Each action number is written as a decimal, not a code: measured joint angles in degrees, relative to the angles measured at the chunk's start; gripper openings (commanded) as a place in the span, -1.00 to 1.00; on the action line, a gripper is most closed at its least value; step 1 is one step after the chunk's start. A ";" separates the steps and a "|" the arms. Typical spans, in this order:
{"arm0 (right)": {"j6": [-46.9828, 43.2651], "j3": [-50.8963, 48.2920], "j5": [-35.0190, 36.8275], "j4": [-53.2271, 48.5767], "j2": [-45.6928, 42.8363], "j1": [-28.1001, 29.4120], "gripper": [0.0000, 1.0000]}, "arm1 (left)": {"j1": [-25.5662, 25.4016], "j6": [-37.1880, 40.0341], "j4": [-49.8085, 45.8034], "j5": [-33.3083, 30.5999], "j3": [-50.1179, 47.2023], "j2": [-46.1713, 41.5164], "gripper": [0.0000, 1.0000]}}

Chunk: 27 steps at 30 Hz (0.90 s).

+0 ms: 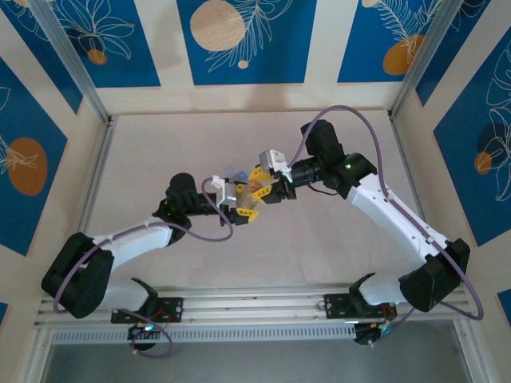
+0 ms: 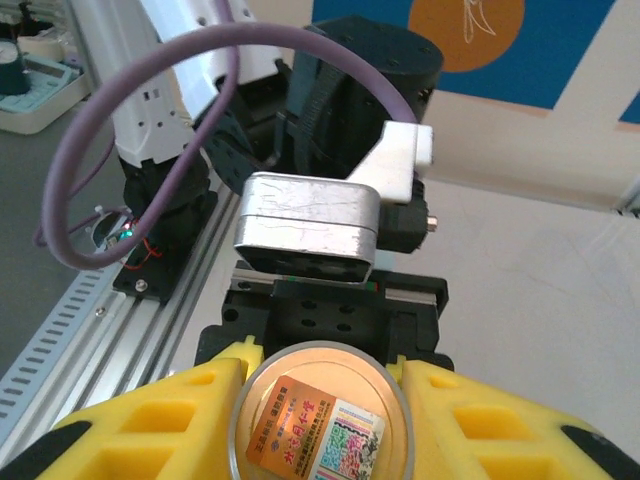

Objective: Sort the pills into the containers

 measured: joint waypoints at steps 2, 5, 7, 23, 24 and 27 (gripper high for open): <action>1.88 -0.39 1.07 1.01 -0.07 0.15 -0.34 | 0.00 1.07 -1.57 -1.79 -0.02 -0.81 -1.00; 5.49 -2.27 2.97 3.85 -0.81 0.42 -0.34 | -0.26 2.21 -2.71 -4.24 -0.24 -1.27 -1.00; 8.68 -4.26 4.07 6.71 -1.55 0.55 -0.34 | -0.52 2.78 -2.49 -5.97 -0.92 -1.29 -1.00; 48.02 -11.69 32.74 22.10 -4.57 6.62 -0.31 | -3.21 4.48 0.98 -29.14 -3.61 -1.29 -1.00; 50.47 -11.69 35.10 22.36 -4.55 7.26 -0.30 | -3.50 4.85 1.16 -30.88 -3.61 -1.29 -1.00; 57.70 -11.63 41.46 22.88 -4.39 8.98 -0.28 | -4.46 5.92 1.40 -35.41 -3.61 -1.20 -1.00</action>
